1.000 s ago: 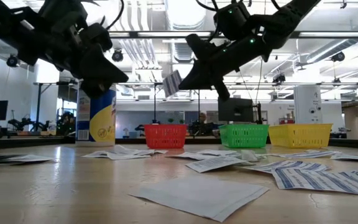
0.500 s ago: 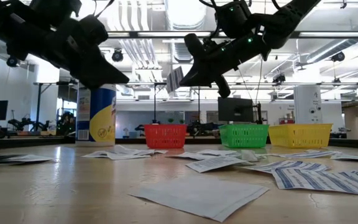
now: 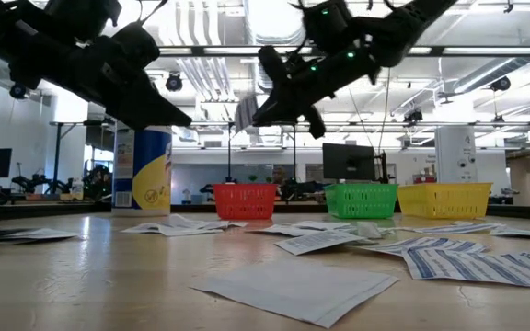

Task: Pick & Place First Aid Supplies
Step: Put the blue bandage in the red bin

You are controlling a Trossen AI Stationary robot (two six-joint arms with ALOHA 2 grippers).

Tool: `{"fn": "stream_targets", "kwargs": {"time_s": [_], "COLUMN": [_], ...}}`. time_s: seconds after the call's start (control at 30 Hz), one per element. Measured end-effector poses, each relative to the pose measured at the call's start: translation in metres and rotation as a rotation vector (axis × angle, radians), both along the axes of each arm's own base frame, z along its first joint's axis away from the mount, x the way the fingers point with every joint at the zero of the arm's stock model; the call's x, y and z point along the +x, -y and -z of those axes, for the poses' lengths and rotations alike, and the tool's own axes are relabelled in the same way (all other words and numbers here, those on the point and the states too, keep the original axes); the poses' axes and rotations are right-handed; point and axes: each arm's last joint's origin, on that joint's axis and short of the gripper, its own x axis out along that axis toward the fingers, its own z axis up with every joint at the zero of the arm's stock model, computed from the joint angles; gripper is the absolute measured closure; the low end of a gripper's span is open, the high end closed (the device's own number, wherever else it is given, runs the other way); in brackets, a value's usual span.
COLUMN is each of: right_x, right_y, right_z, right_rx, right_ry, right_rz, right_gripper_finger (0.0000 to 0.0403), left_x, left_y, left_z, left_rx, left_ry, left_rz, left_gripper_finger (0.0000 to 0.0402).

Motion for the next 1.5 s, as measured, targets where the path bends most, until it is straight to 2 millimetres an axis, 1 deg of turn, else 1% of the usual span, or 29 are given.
{"fn": "stream_targets", "kwargs": {"time_s": [0.17, 0.23, 0.33, 0.57, 0.8, 0.87, 1.5], "right_x": [0.018, 0.024, 0.029, 0.033, 0.039, 0.041, 0.042], "right_y": [0.006, 0.007, 0.008, 0.009, 0.010, 0.011, 0.012], "right_z": [-0.001, -0.001, 0.006, 0.029, 0.063, 0.069, 0.067], "right_rx": [0.000, 0.002, 0.029, 0.102, 0.153, 0.172, 0.174], "right_ry": [-0.136, -0.156, -0.180, -0.265, -0.337, -0.344, -0.337], "right_rz": [-0.019, -0.023, -0.019, -0.003, 0.010, 0.006, 0.005], "right_gripper_finger": [0.0394, 0.0394, 0.0394, 0.0394, 0.0394, 0.0394, 0.0394], "left_x": [-0.003, -0.004, -0.006, -0.006, -0.006, -0.006, -0.006], "left_y": [0.002, 0.003, 0.004, 0.008, 0.008, 0.008, 0.008], "left_z": [0.007, 0.010, 0.014, 0.014, 0.014, 0.014, 0.014], "left_rx": [-0.042, -0.051, -0.056, -0.079, -0.078, -0.078, -0.070], "left_ry": [-0.072, -0.114, -0.156, -0.153, -0.153, -0.153, -0.152], "left_rz": [0.022, 0.023, 0.026, 0.036, 0.037, 0.037, 0.022], "left_gripper_finger": [0.0401, 0.0401, 0.0401, 0.0401, 0.0401, 0.0401, 0.0401]}}
